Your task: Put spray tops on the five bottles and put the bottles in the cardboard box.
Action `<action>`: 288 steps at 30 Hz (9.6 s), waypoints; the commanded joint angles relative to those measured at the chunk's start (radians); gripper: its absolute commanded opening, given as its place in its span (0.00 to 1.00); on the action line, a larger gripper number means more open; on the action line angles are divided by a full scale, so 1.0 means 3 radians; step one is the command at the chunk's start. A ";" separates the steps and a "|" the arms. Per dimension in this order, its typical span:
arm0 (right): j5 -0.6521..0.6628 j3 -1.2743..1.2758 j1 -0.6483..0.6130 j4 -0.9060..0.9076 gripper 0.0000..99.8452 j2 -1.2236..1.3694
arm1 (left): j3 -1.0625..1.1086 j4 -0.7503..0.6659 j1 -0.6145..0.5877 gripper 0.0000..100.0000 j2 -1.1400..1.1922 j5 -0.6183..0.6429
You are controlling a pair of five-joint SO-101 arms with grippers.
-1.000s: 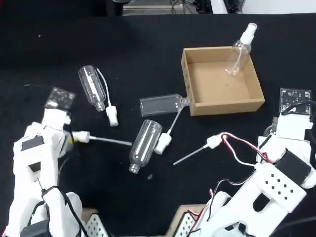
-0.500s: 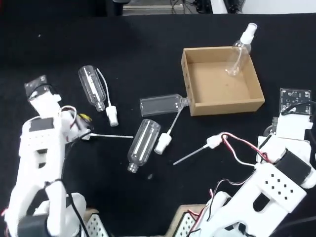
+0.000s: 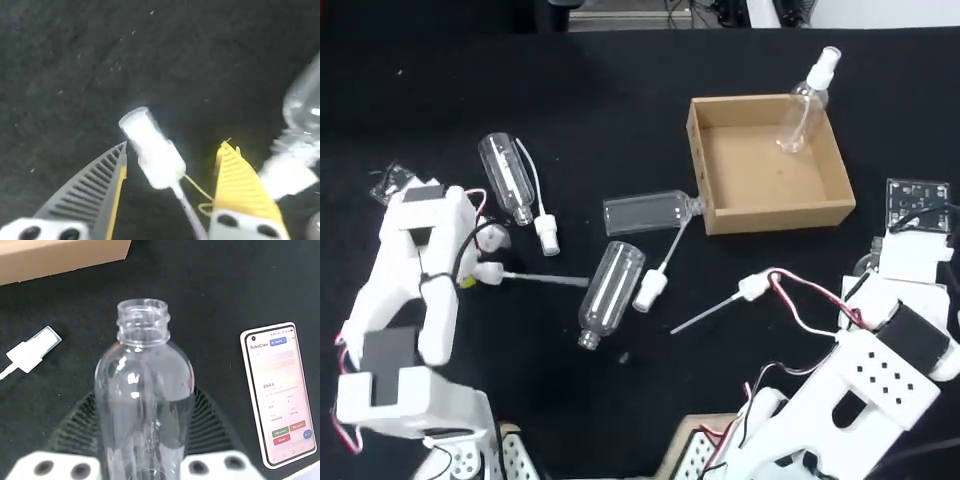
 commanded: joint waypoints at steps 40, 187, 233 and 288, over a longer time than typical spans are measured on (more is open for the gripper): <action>-0.2189 0.1133 -0.3672 -0.1928 0.01 -0.1522 | -0.3823 0.0972 0.1552 0.03 -0.1161 -0.1120; -0.2194 0.1854 -0.3677 -0.2557 0.01 -0.2151 | -0.3440 -0.0353 0.2519 0.03 -0.1591 -0.2000; -0.2194 0.1849 -0.3677 -0.2557 0.01 -0.2151 | -0.3204 -0.0256 0.2529 0.03 -0.1591 -0.2000; -0.2194 0.1854 -0.3667 -0.2557 0.01 -0.2151 | -0.2585 0.0307 0.2504 0.45 -0.2076 -0.2000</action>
